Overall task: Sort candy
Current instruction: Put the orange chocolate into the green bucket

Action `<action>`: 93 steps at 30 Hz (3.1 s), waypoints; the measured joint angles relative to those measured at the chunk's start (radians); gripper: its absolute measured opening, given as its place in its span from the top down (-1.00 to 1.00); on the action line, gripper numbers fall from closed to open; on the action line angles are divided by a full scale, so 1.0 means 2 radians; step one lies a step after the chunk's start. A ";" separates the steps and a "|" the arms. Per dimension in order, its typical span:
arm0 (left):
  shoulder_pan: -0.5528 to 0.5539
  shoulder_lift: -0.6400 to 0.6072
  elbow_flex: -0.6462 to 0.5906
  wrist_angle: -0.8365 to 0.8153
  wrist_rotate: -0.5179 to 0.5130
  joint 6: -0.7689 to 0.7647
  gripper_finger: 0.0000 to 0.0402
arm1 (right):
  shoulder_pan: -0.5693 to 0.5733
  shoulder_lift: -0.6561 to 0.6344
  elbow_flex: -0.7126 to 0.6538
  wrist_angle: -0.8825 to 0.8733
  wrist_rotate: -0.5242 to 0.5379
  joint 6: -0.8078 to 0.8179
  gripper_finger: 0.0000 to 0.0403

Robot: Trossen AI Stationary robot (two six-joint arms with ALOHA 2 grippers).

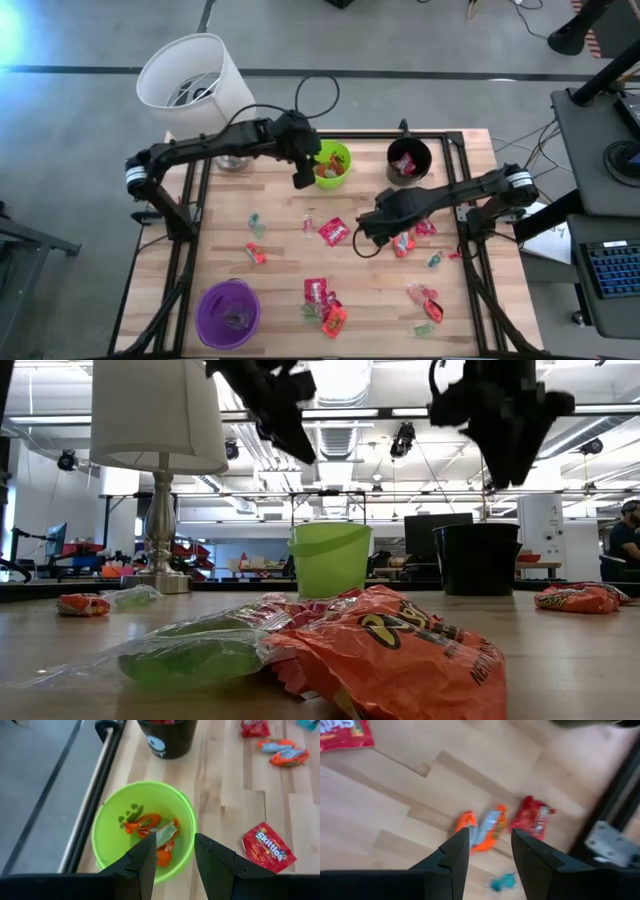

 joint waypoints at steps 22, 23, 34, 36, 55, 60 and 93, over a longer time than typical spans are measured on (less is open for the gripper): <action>0.000 -0.102 0.000 -0.011 -0.001 -0.001 0.42 | 0.003 0.005 -0.071 0.129 -0.129 0.027 0.32; 0.000 -0.102 0.000 -0.013 -0.001 -0.001 0.42 | 0.002 0.005 -0.074 0.129 -0.129 0.018 0.33; 0.000 -0.111 0.000 -0.033 -0.001 -0.001 0.42 | 0.000 0.005 -0.089 0.136 -0.058 0.013 0.27; 0.000 -0.114 0.000 -0.035 -0.001 0.000 0.42 | -0.001 0.005 -0.090 0.137 -0.058 0.013 0.22; 0.000 -0.133 0.000 -0.049 -0.002 0.002 0.42 | 0.028 0.005 -0.169 0.218 -0.102 0.101 0.18; 0.000 -0.133 0.000 -0.048 -0.002 0.002 0.42 | 0.029 0.006 -0.182 0.220 -0.103 0.109 0.18; 0.000 -0.133 0.000 -0.053 -0.002 -0.001 0.42 | 0.028 0.026 -0.241 0.320 -0.104 0.118 0.65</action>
